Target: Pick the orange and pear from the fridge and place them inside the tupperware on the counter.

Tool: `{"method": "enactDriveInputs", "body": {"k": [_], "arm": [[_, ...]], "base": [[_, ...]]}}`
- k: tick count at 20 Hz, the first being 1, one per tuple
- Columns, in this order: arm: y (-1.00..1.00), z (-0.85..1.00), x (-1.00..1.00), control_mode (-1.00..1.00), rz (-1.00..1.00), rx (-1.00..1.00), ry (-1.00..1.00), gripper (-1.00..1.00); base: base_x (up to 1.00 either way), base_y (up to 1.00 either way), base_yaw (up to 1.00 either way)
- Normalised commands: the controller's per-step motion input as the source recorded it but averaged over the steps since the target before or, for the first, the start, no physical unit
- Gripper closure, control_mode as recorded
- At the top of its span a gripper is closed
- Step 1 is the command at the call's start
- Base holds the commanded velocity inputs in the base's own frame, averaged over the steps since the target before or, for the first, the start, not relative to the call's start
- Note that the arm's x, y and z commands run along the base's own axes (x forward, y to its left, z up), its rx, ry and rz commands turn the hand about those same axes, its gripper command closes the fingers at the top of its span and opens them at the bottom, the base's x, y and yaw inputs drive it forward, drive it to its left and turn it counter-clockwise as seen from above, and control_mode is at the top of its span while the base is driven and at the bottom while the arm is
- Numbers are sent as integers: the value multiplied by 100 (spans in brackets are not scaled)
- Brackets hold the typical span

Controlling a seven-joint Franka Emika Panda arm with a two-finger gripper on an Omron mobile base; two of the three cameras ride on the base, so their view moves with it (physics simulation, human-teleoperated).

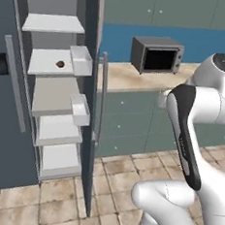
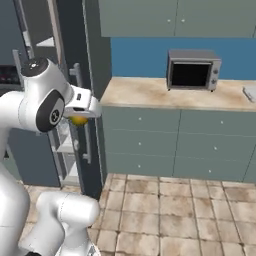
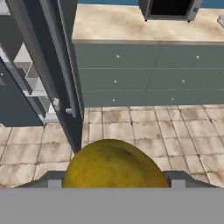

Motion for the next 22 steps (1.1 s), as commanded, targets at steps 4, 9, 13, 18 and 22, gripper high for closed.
{"method": "enactDriveInputs", "body": {"k": [4, 9, 13, 18, 22], "arm": [[0, 0, 0, 100, 0, 0, 0, 100], [0, 0, 0, 100, 0, 0, 0, 100], [0, 0, 0, 100, 0, 0, 0, 100], [0, 0, 0, 100, 0, 0, 0, 100], [0, 0, 0, 100, 0, 0, 0, 100]], "base": [[6, -100, -6], [61, -100, -2], [85, -100, -1], [85, -99, -1], [96, -99, 2]]}}
